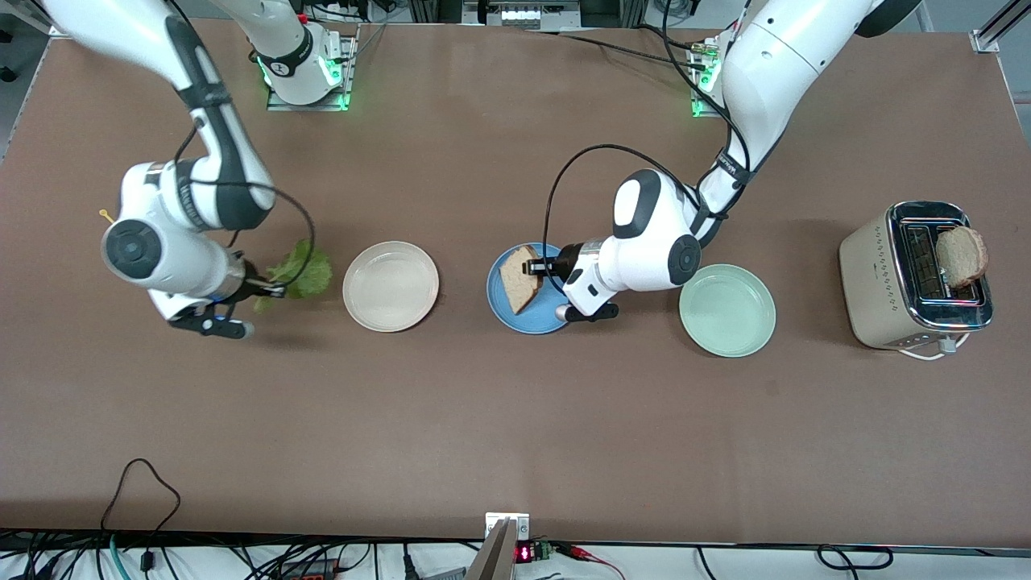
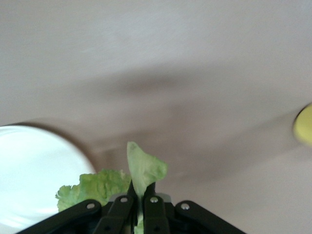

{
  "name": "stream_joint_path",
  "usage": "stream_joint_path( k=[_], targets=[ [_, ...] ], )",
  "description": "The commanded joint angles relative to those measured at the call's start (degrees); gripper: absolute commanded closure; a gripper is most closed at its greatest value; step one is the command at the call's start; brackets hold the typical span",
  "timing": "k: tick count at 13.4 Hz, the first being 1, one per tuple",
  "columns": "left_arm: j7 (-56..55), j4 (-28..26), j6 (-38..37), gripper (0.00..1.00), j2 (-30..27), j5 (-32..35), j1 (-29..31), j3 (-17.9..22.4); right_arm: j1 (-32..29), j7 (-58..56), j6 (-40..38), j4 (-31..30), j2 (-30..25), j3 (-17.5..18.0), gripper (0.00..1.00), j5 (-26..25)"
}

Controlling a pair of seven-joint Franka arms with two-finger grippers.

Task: Make sandwich in blue plate with both arms
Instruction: 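Carry the lettuce onto the bread while the left gripper withdraws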

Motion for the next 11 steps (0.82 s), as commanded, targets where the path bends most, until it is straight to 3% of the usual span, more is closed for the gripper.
stream_joint_path(
  k=[1, 5, 9, 11],
  targets=[
    [1.13, 0.57, 0.34, 0.0, 0.42, -1.34, 1.42, 0.18, 5.31, 10.66, -3.46, 3.31, -0.18, -0.28, 1.0, 5.69],
    [7.88, 0.22, -1.75, 0.0, -1.85, -0.63, 5.2, 0.18, 10.68, 23.68, -3.29, 6.74, 1.05, -0.28, 1.0, 10.36],
    [9.75, 0.13, -7.98, 0.0, -7.38, -0.54, 8.98, 0.71, 16.12, 37.02, -2.59, 13.14, 5.78, -0.28, 1.0, 23.25],
    [9.57, 0.3, -11.76, 0.0, -10.11, 2.85, 11.96, 1.59, 19.47, 44.76, -0.06, 15.62, 9.21, -0.37, 1.0, 25.4]
  ],
)
